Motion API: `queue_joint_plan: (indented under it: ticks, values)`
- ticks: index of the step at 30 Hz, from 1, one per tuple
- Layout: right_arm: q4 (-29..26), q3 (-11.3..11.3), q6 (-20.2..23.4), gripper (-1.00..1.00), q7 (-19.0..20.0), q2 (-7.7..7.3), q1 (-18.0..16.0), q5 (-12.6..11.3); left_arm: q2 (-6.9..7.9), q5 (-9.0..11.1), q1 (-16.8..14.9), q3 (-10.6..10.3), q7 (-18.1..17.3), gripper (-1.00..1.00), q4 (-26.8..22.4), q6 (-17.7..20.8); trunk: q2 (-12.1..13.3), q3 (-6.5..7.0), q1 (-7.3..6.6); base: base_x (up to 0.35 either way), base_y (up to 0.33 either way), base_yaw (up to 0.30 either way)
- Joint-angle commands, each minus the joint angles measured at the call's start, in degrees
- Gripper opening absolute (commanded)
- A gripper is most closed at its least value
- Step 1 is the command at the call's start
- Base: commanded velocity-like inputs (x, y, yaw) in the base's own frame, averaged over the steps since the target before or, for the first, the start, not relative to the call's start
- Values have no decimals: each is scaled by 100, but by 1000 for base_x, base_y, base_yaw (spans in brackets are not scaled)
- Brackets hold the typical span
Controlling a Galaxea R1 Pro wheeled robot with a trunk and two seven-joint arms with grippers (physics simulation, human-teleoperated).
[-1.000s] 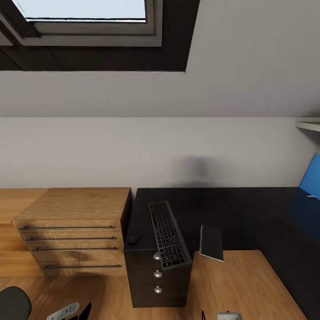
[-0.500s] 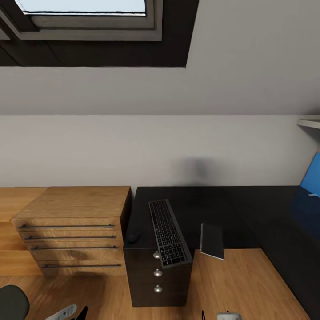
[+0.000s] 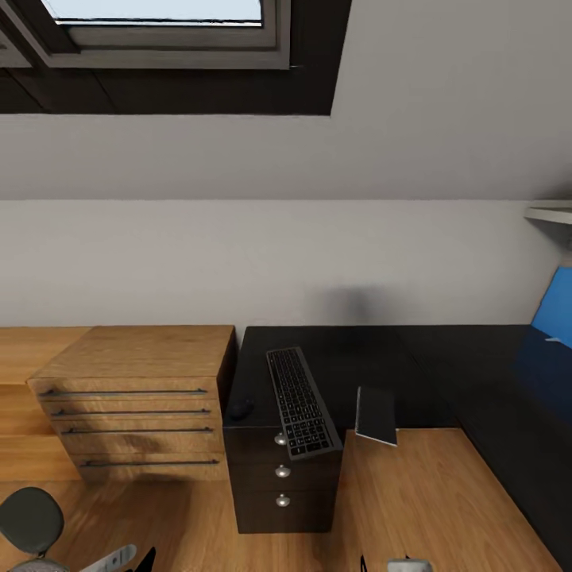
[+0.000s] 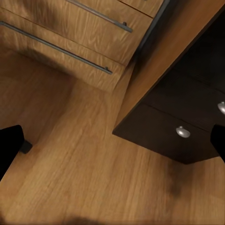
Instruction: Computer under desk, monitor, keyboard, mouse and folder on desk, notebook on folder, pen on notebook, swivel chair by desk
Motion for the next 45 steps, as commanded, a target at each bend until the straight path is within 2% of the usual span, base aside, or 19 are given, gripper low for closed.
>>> queue_joint_plan:
  ticks: [1, 17, 28, 29, 30, 32, 34, 36, 39, 45]
  values:
    - [5, -44, -15, 100, -17, 4, -4, 59, 8, 59, -3, -22, 25, 100, -7, -43, -46, -24, 23, -23, 0, 0]
    - [5, -44, -16, 100, -17, 4, -4, 59, 8, 64, -3, -22, 26, 100, -8, -43, -688, -311, 374, -134, 0, 0]
    - [5, -44, -15, 100, -17, 5, -4, 61, -16, 125, -4, 7, 72, 100, 13, -53, -1129, -509, 616, -26, 0, 0]
    - [5, -44, -15, 100, -17, 5, -4, 62, -25, 596, -3, 25, 672, 100, 25, -60, -1169, -527, 638, 0, 0, 0]
    - [5, -44, -15, 100, -17, 5, -4, 61, -26, 683, -3, 26, 784, 100, 28, -60, -1209, -545, 660, 0, 0, 0]
    - [5, -44, -16, 100, -17, 5, -4, 59, -27, 999, -4, 43, 1104, 100, 67, -62, -1289, -581, 704, 0, 0, 0]
    - [5, -44, -17, 100, -17, 4, -4, 60, -31, 1356, -3, 204, 1279, 100, 267, -61, -1369, -617, 748, 0, 0, 0]
    - [5, -44, -16, 100, -17, 6, -4, 58, -35, 1530, -3, 298, 1299, 100, 390, -60, -1450, -652, 792, 0, 0, 0]
    - [5, -44, -16, 100, -17, 6, -4, 58, -36, 1614, -4, 287, 1253, 100, 399, -67, -1570, -706, 858, 0, 0, 0]
    - [5, -44, -16, 100, -17, 6, -4, 58, -36, 1618, -3, 278, 1011, 100, 398, -69, -1811, -821, 989, 0, 0, 0]
